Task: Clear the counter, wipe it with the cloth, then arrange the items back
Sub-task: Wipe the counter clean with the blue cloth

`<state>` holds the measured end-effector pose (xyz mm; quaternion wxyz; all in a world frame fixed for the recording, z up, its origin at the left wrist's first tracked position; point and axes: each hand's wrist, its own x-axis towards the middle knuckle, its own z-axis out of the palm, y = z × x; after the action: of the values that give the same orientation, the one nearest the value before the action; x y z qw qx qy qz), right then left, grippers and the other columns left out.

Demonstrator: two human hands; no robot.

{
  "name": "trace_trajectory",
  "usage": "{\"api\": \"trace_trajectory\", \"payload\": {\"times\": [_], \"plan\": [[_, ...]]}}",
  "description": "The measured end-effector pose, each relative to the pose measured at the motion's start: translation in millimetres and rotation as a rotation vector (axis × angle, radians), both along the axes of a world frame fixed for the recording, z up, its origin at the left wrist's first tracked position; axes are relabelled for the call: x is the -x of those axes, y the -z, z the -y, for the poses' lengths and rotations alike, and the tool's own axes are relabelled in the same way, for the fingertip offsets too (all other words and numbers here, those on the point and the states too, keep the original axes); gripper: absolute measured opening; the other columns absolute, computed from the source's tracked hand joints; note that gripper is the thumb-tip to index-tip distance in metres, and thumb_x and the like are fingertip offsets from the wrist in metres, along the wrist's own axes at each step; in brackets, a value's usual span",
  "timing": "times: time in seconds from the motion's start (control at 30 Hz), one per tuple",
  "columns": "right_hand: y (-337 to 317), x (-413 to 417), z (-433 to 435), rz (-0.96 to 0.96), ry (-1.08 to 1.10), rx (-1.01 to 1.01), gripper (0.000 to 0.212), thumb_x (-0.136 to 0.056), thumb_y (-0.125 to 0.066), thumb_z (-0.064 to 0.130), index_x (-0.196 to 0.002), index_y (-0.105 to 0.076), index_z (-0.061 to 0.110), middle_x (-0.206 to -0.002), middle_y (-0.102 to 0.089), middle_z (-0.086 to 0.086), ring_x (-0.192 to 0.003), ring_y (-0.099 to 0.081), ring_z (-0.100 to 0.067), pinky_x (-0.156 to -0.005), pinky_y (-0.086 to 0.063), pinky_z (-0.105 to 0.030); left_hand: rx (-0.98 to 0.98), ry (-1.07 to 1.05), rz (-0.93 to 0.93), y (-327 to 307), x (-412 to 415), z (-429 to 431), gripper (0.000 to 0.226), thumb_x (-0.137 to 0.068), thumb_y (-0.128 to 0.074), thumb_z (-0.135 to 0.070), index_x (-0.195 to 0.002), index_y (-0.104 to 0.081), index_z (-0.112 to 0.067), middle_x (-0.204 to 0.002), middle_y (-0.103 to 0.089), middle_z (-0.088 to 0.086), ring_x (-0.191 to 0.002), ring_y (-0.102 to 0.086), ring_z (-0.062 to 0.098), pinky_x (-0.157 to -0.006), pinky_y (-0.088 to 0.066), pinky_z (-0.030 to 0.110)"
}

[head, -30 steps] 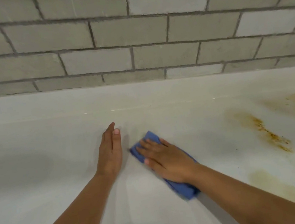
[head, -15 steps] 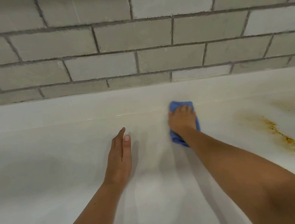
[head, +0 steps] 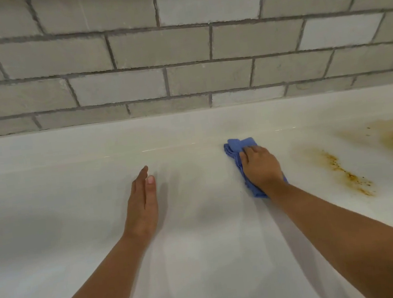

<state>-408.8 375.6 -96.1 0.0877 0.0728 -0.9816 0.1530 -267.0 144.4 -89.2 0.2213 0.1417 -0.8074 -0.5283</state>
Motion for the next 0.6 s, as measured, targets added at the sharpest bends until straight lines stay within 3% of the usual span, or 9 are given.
{"api": "trace_trajectory", "payload": {"times": [0.07, 0.13, 0.2, 0.27, 0.33, 0.4, 0.5, 0.6], "plan": [[5, -33, 16, -0.05, -0.03, -0.006, 0.065, -0.094, -0.01, 0.04, -0.127, -0.052, 0.003, -0.124, -0.058, -0.017, -0.116, -0.05, -0.037, -0.098, -0.042, -0.043, 0.009, 0.023, 0.013, -2, 0, 0, 0.046, -0.1, -0.03, -0.034, -0.142, -0.036, -0.019, -0.147, -0.038, -0.004, -0.134, -0.033, 0.007, -0.104, -0.02, 0.015], [10, -74, 26, -0.104, -0.131, 0.014, 0.075, -0.086, -0.004, 0.046, -0.13, -0.052, 0.008, -0.129, -0.057, -0.012, -0.125, -0.046, -0.036, -0.106, -0.036, -0.046, 0.012, 0.039, 0.028, -2, 0, 0, 0.046, -0.1, -0.029, -0.035, -0.143, -0.035, -0.02, -0.147, -0.037, -0.004, -0.136, -0.032, 0.008, -0.105, -0.02, 0.016], [9, -95, 29, -0.098, -0.205, 0.024, 0.073, -0.086, -0.005, 0.047, -0.133, -0.05, 0.014, -0.136, -0.051, -0.004, -0.136, -0.035, -0.029, -0.113, -0.023, -0.046, 0.027, 0.057, 0.043, 1, -1, 0, 0.047, -0.1, -0.027, -0.036, -0.143, -0.034, -0.021, -0.148, -0.036, -0.005, -0.139, -0.028, 0.011, -0.114, -0.017, 0.023], [4, -81, 32, -0.134, -0.172, 0.029, 0.066, -0.089, -0.011, 0.044, -0.13, -0.052, 0.013, -0.132, -0.053, -0.007, -0.134, -0.037, -0.031, -0.112, -0.025, -0.049, 0.062, 0.082, 0.062, 1, -2, -1, 0.047, -0.1, -0.025, -0.037, -0.145, -0.031, -0.023, -0.147, -0.033, -0.01, -0.142, -0.021, 0.01, -0.119, -0.01, 0.028], [1, -46, 36, -0.198, -0.093, 0.02, 0.06, -0.089, -0.018, 0.038, -0.116, -0.061, 0.006, -0.111, -0.061, -0.016, -0.113, -0.054, -0.037, -0.1, -0.039, -0.051, 0.084, 0.098, 0.063, 3, -1, -2, 0.047, -0.1, -0.024, -0.036, -0.145, -0.03, -0.023, -0.142, -0.033, -0.014, -0.14, -0.019, 0.005, -0.117, -0.004, 0.023], [0, -11, 43, -0.19, -0.038, 0.072, 0.058, -0.088, -0.019, 0.034, -0.105, -0.064, 0.001, -0.097, -0.063, -0.019, -0.096, -0.059, -0.038, -0.092, -0.043, -0.048, 0.088, 0.096, 0.032, 6, -1, 0, 0.047, -0.1, -0.026, -0.035, -0.144, -0.032, -0.021, -0.137, -0.033, -0.017, -0.133, -0.021, -0.002, -0.116, -0.005, 0.022], [-4, 19, 49, -0.145, -0.02, 0.006, 0.052, -0.095, -0.02, 0.033, -0.118, -0.057, 0.004, -0.112, -0.059, -0.018, -0.109, -0.051, -0.036, -0.101, -0.034, -0.043, 0.039, 0.094, -0.032, 7, 2, 3, 0.049, -0.098, -0.028, -0.037, -0.142, -0.036, -0.02, -0.143, -0.038, -0.009, -0.132, -0.029, 0.002, -0.112, -0.017, 0.021], [2, 16, 47, -0.092, -0.016, -0.02, 0.041, -0.1, -0.03, 0.03, -0.13, -0.049, 0.009, -0.127, -0.053, -0.014, -0.12, -0.045, -0.032, -0.103, -0.03, -0.039, 0.007, 0.098, -0.019, 7, 2, 6, 0.048, -0.098, -0.028, -0.038, -0.143, -0.035, -0.022, -0.147, -0.037, -0.007, -0.137, -0.029, 0.007, -0.107, -0.018, 0.019]]}}
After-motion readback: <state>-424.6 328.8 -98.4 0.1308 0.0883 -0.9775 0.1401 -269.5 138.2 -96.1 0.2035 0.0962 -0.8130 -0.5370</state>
